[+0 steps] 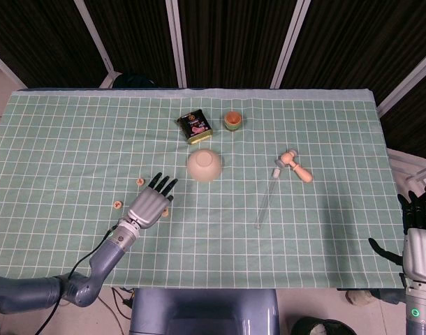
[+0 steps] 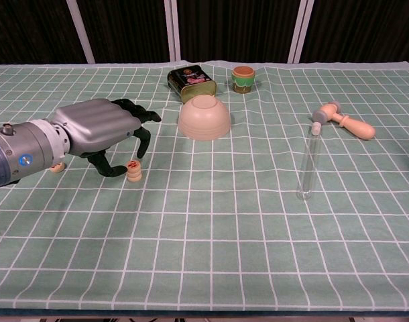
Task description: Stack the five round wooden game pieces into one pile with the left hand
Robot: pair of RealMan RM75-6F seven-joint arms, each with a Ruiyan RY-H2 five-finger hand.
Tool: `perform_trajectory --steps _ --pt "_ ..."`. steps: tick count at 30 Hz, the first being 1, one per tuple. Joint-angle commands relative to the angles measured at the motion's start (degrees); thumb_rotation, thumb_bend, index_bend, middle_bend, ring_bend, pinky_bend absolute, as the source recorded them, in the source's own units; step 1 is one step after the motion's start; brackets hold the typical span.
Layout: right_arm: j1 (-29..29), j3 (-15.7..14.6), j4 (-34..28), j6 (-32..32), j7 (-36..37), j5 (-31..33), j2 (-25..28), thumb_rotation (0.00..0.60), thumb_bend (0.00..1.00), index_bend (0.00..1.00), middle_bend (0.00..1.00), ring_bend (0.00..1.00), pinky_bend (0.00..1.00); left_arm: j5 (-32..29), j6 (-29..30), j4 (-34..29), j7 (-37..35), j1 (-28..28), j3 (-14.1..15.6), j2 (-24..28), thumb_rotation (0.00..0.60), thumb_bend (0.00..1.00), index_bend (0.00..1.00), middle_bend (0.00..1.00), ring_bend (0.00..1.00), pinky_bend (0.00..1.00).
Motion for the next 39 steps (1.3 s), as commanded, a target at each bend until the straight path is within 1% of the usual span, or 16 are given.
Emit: perform_trajectory --steps 1,7,11,17,21,27,33,39 --pt "0.01 -0.01 0.04 -0.02 -0.02 -0.01 -0.02 0.600 0.23 0.09 0.01 0.00 0.00 0.48 0.81 -0.65 -0.33 0.40 0.03 0.82 0.600 0.33 0.42 0.01 0.00 0.00" --pt "0.00 -0.01 0.03 0.03 -0.12 -0.02 -0.09 0.600 0.23 0.09 0.01 0.00 0.00 0.58 2.94 -1.33 -1.34 1.93 -0.01 3.30 0.600 0.33 0.40 0.01 0.00 0.00" --pt "-0.04 -0.02 0.01 0.09 -0.25 0.01 -0.09 0.600 0.23 0.09 0.01 0.00 0.00 0.86 3.26 -0.99 -4.08 3.24 0.21 5.28 0.600 0.31 0.40 0.01 0.00 0.00" --pt "-0.08 -0.03 -0.07 0.19 -0.39 0.02 -0.17 0.600 0.23 0.09 0.01 0.00 0.00 2.08 3.58 1.25 -9.25 5.11 0.28 7.67 0.600 0.31 0.39 0.01 0.00 0.00" --pt "-0.08 -0.01 -0.15 0.12 -0.42 0.13 -0.19 0.600 0.23 0.09 0.01 0.00 0.00 2.67 3.40 4.00 -13.05 5.85 -0.41 8.03 0.600 0.30 0.39 0.01 0.00 0.00" --pt "-0.11 0.14 -0.44 0.01 -0.56 0.62 -0.21 0.600 0.23 0.09 0.01 0.00 0.00 1.58 1.26 6.60 -15.50 6.16 -0.99 8.42 0.600 0.28 0.39 0.01 0.00 0.00" --pt "-0.11 0.22 -0.42 0.02 -0.66 0.79 -0.25 0.600 0.23 0.09 0.01 0.00 0.00 2.20 -0.10 8.38 -16.46 7.18 0.44 8.42 0.600 0.26 0.39 0.01 0.00 0.00" --pt "-0.11 0.32 -0.45 0.05 -0.72 0.94 -0.31 0.600 0.23 0.09 0.01 0.00 0.00 4.79 -0.23 9.55 -18.09 8.32 1.97 8.18 0.600 0.25 0.39 0.01 0.00 0.00"
